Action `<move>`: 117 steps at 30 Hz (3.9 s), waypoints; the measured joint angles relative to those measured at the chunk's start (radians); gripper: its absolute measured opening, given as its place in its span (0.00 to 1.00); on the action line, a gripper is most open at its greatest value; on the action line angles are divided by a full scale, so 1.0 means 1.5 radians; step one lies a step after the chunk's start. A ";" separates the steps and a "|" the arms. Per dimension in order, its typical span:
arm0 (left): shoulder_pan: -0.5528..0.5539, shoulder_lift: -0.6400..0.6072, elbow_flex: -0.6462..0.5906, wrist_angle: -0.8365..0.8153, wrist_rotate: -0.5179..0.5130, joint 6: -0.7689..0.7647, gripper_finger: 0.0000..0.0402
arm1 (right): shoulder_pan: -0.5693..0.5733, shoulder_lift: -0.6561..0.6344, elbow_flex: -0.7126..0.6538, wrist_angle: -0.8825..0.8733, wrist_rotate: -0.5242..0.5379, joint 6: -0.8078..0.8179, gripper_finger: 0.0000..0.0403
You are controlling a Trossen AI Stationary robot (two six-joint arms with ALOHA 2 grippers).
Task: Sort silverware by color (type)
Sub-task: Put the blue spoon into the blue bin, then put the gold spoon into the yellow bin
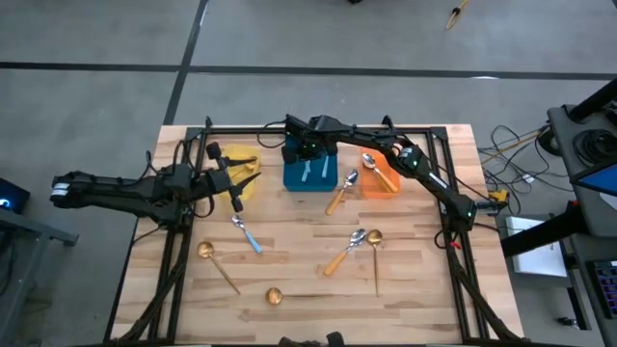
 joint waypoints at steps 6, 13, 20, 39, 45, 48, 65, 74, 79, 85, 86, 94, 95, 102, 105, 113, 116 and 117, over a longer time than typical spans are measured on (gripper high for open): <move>0.000 -0.001 0.000 0.009 0.000 -0.005 0.38 | 0.006 0.000 -0.001 0.001 0.010 0.000 0.12; 0.000 -0.001 0.001 0.009 0.000 -0.006 0.38 | 0.007 0.000 -0.001 0.013 0.011 0.001 0.13; 0.000 -0.001 0.001 0.008 0.000 -0.005 0.38 | 0.007 0.000 -0.001 0.013 0.011 0.001 0.13; 0.000 -0.002 0.001 0.007 0.000 -0.005 0.38 | 0.007 0.000 -0.001 0.014 0.012 -0.015 0.13; 0.000 -0.002 0.001 0.007 0.000 -0.005 0.38 | 0.010 0.000 -0.001 0.016 0.014 -0.021 0.16; 0.000 -0.002 0.001 0.009 0.000 -0.005 0.38 | 0.013 0.000 -0.001 0.016 0.015 -0.022 0.21; 0.000 -0.002 0.001 0.006 0.000 -0.005 0.38 | 0.021 -0.043 0.019 0.013 0.013 -0.140 0.31; 0.000 -0.002 0.001 0.005 0.000 -0.007 0.38 | 0.077 -0.125 0.015 -0.022 0.057 -0.344 0.24; 0.000 0.000 0.001 0.001 0.000 -0.040 0.38 | 0.121 -0.182 0.003 -0.049 0.114 -0.419 0.20; 0.000 0.001 0.001 -0.038 0.000 -0.146 0.38 | 0.165 -0.247 -0.062 -0.025 0.115 -0.498 0.17; 0.000 0.001 0.001 -0.053 0.000 -0.173 0.38 | 0.170 -0.260 -0.082 -0.018 0.115 -0.512 0.17; -0.009 0.006 0.001 -0.152 0.003 -0.345 0.38 | 0.183 -0.398 -0.355 0.155 0.116 -0.518 0.17; -0.011 0.009 0.001 -0.154 0.003 -0.355 0.38 | 0.183 -0.415 -0.390 0.183 0.115 -0.512 0.17; -0.011 0.033 0.001 -0.154 0.012 -0.406 0.38 | 0.186 -0.513 -0.590 0.336 0.112 -0.503 0.17; -0.011 0.047 0.001 -0.147 0.024 -0.440 0.38 | 0.191 -0.553 -0.660 0.401 0.110 -0.514 0.17; -0.018 0.111 0.001 -0.116 0.144 -0.688 0.38 | 0.193 -0.652 -0.820 0.619 0.110 -0.615 0.17; -0.030 0.141 0.001 -0.115 0.195 -0.815 0.38 | 0.193 -0.683 -0.849 0.664 0.110 -0.669 0.17; -0.038 0.152 0.001 -0.118 0.213 -0.852 0.38 | 0.193 -0.691 -0.854 0.674 0.110 -0.686 0.17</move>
